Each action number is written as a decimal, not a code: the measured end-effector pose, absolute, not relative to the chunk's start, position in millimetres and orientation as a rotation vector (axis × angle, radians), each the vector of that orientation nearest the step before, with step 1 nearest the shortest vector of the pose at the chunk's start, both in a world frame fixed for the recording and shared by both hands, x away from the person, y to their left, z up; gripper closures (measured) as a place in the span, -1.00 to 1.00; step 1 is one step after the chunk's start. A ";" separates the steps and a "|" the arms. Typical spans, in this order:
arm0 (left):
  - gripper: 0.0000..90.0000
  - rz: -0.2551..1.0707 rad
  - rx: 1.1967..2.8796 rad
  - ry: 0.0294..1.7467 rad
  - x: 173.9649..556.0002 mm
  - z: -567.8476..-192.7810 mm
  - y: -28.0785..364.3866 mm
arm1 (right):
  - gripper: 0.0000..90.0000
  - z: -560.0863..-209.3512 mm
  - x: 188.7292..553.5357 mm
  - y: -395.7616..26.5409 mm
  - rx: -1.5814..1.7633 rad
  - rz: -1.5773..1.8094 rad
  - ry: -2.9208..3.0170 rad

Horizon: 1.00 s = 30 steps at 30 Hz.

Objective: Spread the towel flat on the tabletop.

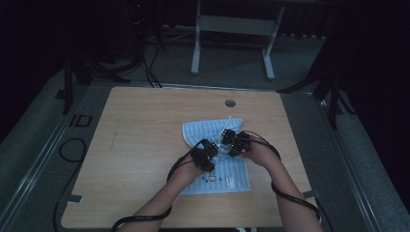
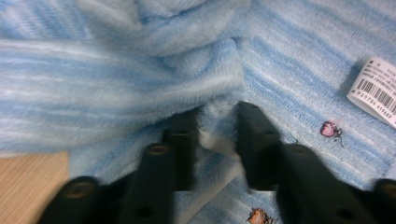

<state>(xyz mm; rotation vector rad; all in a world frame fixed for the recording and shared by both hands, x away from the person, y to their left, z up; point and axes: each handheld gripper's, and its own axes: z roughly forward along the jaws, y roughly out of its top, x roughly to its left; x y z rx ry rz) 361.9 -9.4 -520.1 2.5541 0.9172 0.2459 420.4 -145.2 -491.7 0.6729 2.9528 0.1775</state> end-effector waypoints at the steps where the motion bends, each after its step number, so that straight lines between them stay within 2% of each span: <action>1: 0.79 0.251 2.548 0.919 361.9 -517.7 -7.5 | 0.98 -490.8 420.2 -146.0 0.675 0.180 2.953; 4: 0.90 0.259 2.530 0.929 360.7 -510.8 -2.8 | 0.98 -485.0 418.7 -149.4 0.694 0.196 2.937; 11: 0.90 0.275 2.525 0.907 356.1 -486.9 12.0 | 0.98 -470.7 414.3 -159.5 0.686 0.199 2.908; 20: 0.90 0.322 2.473 1.007 364.8 -454.3 64.4 | 0.98 -456.9 412.2 -193.8 0.772 0.227 2.880; 26: 0.90 0.323 2.425 1.088 372.9 -451.5 88.3 | 0.98 -455.4 413.0 -211.9 0.823 0.241 2.879; 30: 0.90 0.301 2.398 1.166 389.2 -464.2 99.6 | 0.98 -461.5 415.8 -223.0 0.875 0.248 2.892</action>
